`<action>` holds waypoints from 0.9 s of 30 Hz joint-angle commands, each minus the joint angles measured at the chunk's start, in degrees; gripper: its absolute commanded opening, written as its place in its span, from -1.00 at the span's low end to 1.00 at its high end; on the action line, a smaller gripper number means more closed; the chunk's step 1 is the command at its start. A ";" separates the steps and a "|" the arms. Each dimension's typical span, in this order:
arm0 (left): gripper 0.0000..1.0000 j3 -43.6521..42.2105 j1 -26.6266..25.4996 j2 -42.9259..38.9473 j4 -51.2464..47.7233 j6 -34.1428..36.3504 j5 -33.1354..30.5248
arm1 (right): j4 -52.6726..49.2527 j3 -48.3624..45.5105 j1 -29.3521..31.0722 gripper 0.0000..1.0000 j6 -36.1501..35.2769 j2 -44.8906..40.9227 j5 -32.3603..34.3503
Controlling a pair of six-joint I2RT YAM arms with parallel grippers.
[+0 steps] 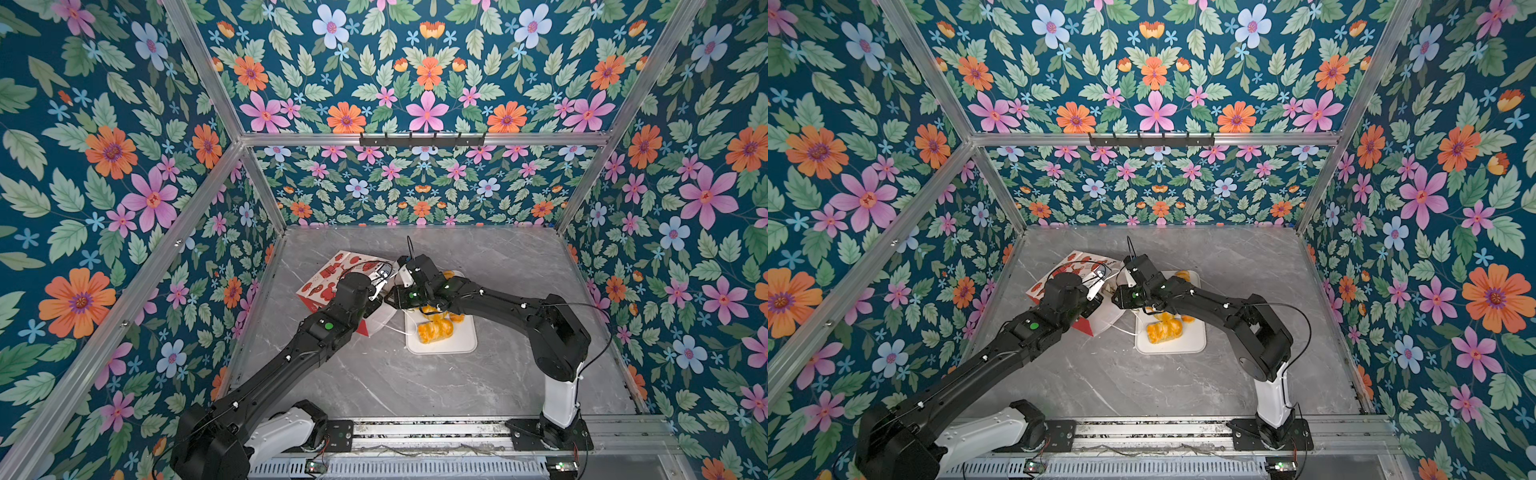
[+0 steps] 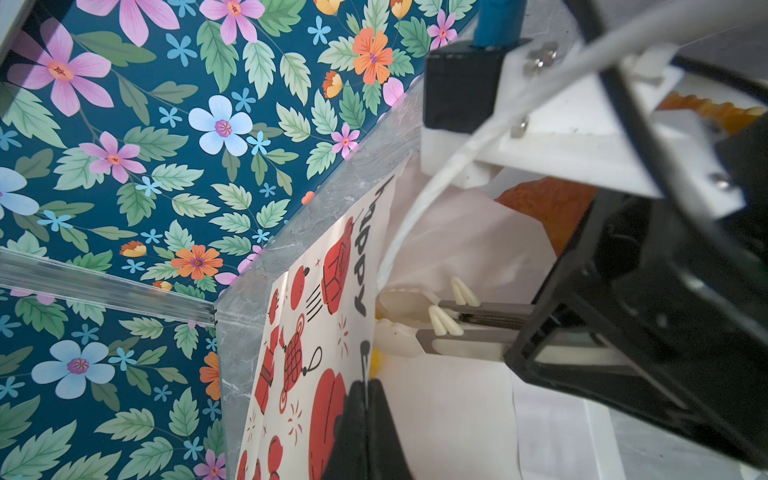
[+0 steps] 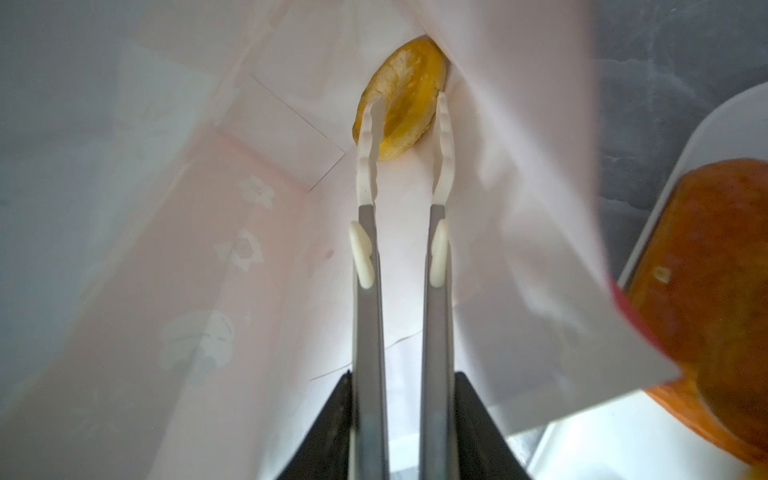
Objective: Take the fake bread out of the paper bag
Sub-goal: 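Close the right tongs on the small yellow ring inside the bag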
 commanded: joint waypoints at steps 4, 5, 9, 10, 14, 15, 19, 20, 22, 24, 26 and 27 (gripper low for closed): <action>-1.00 0.28 -0.09 0.06 0.84 -0.55 1.02 | 2.79 1.54 -0.48 -0.24 0.89 1.57 -1.55; -1.00 0.37 -0.09 0.06 0.94 -0.55 1.16 | 2.80 1.83 -0.49 -0.24 1.21 2.12 -2.22; -1.00 0.42 -0.09 -0.02 0.85 -0.62 1.55 | 3.52 2.46 -0.58 -0.23 2.16 3.27 -3.52; -1.00 0.37 -0.06 -0.15 0.85 -0.64 1.66 | 3.67 2.59 -0.58 -0.23 2.33 3.60 -3.78; -1.00 0.19 -0.07 -0.04 1.13 -0.64 1.83 | 4.58 2.77 -0.58 -0.23 2.92 3.95 -5.14; -1.00 0.19 -0.08 0.02 1.11 -0.64 1.77 | 4.84 2.65 -0.58 -0.23 3.09 3.98 -5.45; -1.00 0.11 -0.08 0.24 1.32 -0.65 1.94 | 5.60 2.67 -0.63 -0.23 3.63 4.32 -6.99; -1.00 0.19 -0.08 0.27 1.28 -0.64 1.86 | 5.58 2.64 -0.58 -0.23 3.82 4.42 -7.29; -1.00 0.19 -0.09 0.27 1.38 -0.66 1.90 | 5.84 2.66 -0.58 -0.23 3.97 4.46 -7.56; -1.00 0.19 -0.06 0.25 1.38 -0.68 1.98 | 5.73 2.88 -0.58 -0.23 4.09 4.97 -7.76; -1.00 0.28 -0.08 0.25 1.31 -0.73 1.94 | 5.33 3.50 -0.58 -0.23 4.12 5.74 -8.39; -1.00 0.28 -0.08 0.23 1.39 -0.73 1.96 | 5.25 3.81 -0.58 -0.23 4.18 6.04 -8.69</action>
